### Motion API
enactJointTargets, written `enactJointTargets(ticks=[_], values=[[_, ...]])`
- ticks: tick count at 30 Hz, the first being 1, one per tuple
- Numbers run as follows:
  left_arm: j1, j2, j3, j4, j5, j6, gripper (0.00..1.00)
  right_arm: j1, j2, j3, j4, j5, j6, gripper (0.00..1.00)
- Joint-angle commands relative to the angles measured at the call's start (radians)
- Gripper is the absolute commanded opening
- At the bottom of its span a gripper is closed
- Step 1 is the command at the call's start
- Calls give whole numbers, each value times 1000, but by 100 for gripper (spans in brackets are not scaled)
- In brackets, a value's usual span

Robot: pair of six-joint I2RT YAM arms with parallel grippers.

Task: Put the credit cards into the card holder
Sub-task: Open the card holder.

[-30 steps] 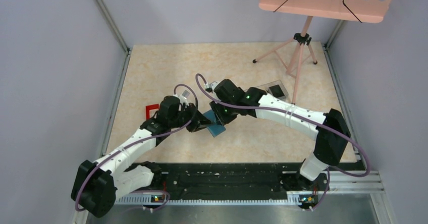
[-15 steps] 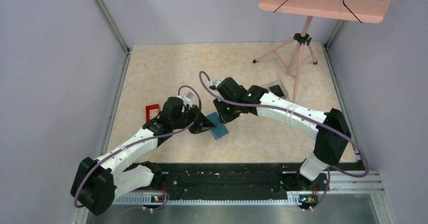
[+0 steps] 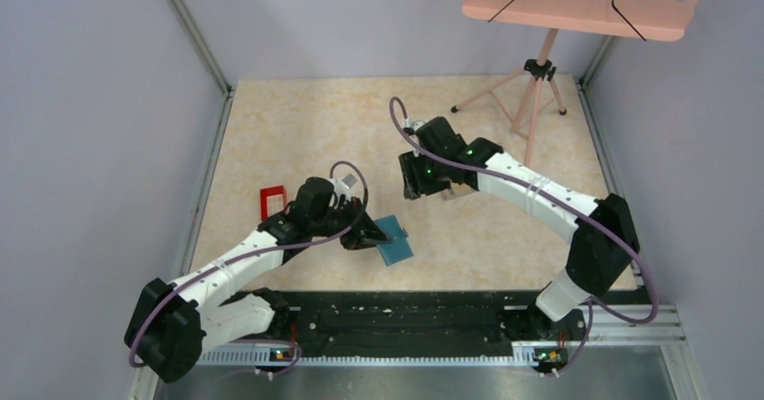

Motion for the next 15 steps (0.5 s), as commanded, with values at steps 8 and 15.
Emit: enactJointTargets(ticks=[8,15], values=[[-6,6,28,-49,-36,44,0,44,-87,-7,-53,-123,-41,72],[-8,25,36,-58,-41,53,0,116,-57,-54,-75,-158,-29,63]])
